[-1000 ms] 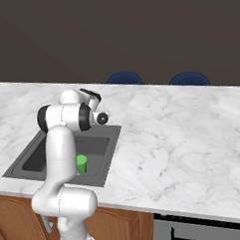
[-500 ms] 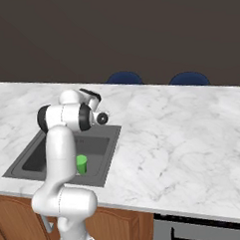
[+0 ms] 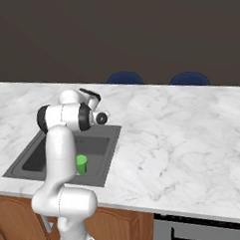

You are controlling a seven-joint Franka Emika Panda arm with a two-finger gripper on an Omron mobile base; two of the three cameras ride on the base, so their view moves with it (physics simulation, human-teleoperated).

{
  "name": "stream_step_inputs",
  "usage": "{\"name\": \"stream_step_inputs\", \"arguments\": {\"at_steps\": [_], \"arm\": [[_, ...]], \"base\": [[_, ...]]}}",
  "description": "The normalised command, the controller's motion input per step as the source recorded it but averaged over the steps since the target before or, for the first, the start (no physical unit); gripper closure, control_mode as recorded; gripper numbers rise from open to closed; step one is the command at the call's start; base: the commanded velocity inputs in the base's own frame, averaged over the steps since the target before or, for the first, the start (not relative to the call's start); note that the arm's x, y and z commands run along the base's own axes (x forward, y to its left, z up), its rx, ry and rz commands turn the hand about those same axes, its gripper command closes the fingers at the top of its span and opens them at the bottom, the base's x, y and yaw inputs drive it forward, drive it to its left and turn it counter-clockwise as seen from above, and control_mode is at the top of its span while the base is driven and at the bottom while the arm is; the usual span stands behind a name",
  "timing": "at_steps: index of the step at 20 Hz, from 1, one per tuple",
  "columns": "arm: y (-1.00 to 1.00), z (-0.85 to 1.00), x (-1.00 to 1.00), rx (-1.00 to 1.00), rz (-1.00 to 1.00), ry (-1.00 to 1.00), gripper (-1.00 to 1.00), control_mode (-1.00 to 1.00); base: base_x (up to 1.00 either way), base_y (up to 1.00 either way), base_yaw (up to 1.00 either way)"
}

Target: Pick the cup and cup and place them in the sink. Then turn on the water.

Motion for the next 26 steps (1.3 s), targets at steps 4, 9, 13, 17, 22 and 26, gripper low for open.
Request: {"name": "stream_step_inputs", "arguments": {"at_steps": [4,9,13,17,22,26], "arm": [[-0.70,-0.06,0.00,0.00,-0.04,0.04,1.00,-1.00],[-0.81,-0.10,0.00,0.00,-0.04,0.04,1.00,-1.00],[-0.88,-0.12,0.00,0.00,-0.03,0.02,1.00,-1.00],[-0.91,-0.13,0.00,0.00,-0.02,0.01,1.00,-1.00],[-0.99,-0.15,0.00,0.00,-0.02,0.01,1.00,-1.00],[-1.00,-0.17,0.00,0.00,0.00,0.00,1.00,-1.00]], "base": [[0.00,0.00,0.00],[0.00,0.00,0.00],[0.00,0.00,0.00],[0.00,0.00,0.00],[0.00,0.00,0.00],[0.00,0.00,0.00]]}}
